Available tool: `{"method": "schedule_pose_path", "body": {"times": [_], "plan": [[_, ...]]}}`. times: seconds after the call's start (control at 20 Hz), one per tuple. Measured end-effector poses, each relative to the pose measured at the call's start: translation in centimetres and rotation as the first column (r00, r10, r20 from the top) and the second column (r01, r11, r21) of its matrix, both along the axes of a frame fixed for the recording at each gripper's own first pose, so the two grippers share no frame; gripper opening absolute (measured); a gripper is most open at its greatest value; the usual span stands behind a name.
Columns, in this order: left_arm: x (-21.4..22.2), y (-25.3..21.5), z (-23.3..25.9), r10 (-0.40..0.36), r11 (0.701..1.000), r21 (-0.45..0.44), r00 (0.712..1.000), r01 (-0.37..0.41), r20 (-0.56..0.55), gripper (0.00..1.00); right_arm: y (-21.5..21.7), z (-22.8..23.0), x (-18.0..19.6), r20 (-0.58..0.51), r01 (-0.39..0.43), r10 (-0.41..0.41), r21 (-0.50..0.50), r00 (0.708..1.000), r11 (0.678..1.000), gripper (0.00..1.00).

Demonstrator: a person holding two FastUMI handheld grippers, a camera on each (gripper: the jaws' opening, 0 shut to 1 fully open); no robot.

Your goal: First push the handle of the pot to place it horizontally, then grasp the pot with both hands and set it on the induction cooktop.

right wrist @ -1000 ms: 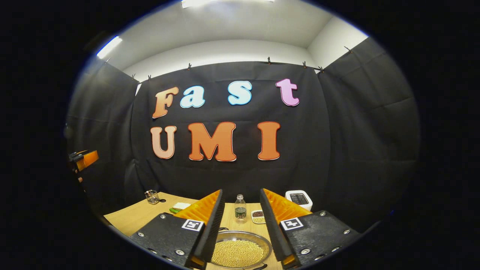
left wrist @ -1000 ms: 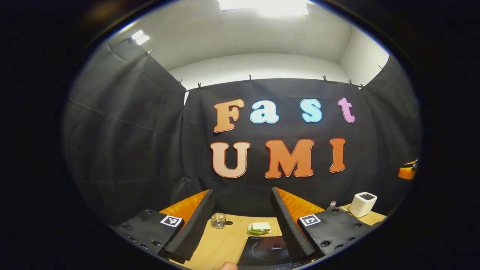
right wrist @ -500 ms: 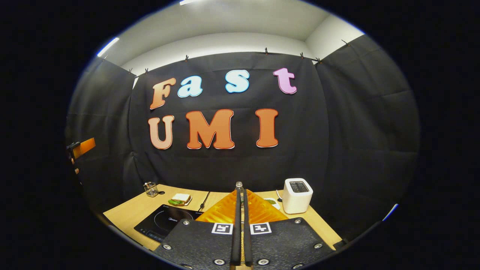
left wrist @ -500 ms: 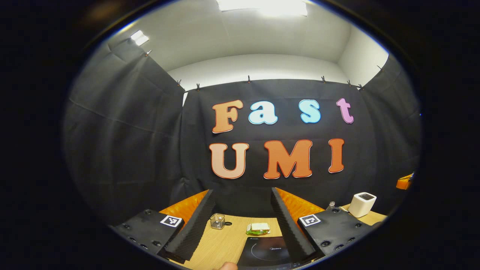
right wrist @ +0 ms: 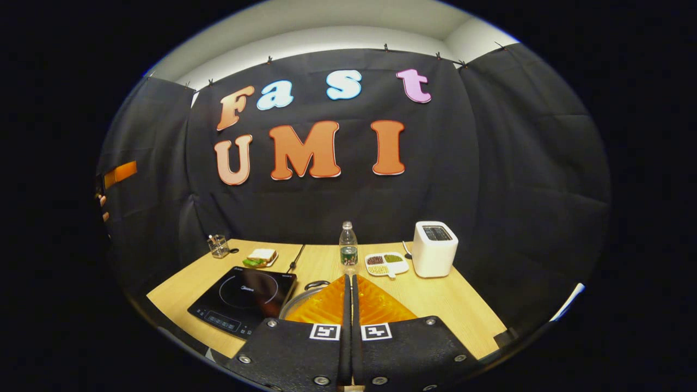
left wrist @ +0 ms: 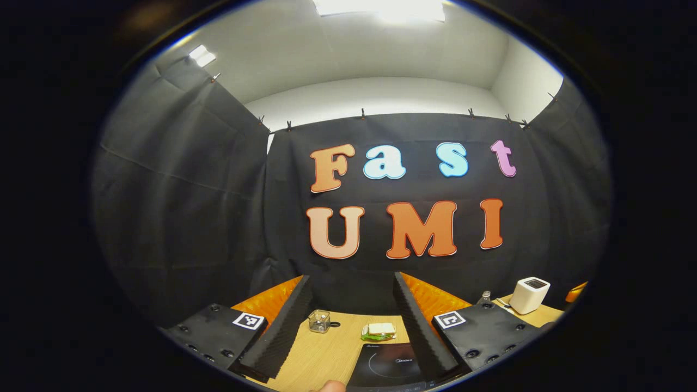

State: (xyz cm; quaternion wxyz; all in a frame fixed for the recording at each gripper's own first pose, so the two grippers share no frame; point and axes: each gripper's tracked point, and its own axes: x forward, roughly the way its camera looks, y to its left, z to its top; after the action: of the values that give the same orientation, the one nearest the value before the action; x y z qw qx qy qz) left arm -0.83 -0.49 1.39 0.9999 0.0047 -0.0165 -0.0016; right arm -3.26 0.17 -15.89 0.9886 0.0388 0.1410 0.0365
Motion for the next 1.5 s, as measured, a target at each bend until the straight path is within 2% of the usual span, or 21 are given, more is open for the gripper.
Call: {"method": "schedule_pose_path", "body": {"times": [0.3, 0.45, 0.8, 1.5], "plan": [[-0.1, 0.4, -0.1, 0.009, 1.0, 0.001, 1.0, -0.009, 0.0, 0.96, 0.1, -5.5, -1.7, -0.127, -0.02, 0.017, -0.029, 0.992, 0.999, 0.0], [-0.1, 0.3, 0.0, 0.008, 1.0, 0.001, 1.0, -0.008, 0.001, 0.99, -0.1, -8.1, -2.5, -0.189, -0.031, 0.021, -0.047, 0.982, 0.998, 0.0], [-0.1, 0.0, -0.2, 0.002, 1.0, -0.001, 1.0, -0.002, -0.006, 0.99, 0.0, -13.9, -4.6, -0.333, -0.065, 0.043, -0.055, 0.942, 0.996, 0.0], [-0.7, -0.6, -0.3, -0.013, 1.0, 0.005, 1.0, 0.013, -0.014, 0.98, 2.3, -20.6, -5.9, -0.469, -0.127, 0.102, -0.023, 0.878, 0.992, 0.0]]}}
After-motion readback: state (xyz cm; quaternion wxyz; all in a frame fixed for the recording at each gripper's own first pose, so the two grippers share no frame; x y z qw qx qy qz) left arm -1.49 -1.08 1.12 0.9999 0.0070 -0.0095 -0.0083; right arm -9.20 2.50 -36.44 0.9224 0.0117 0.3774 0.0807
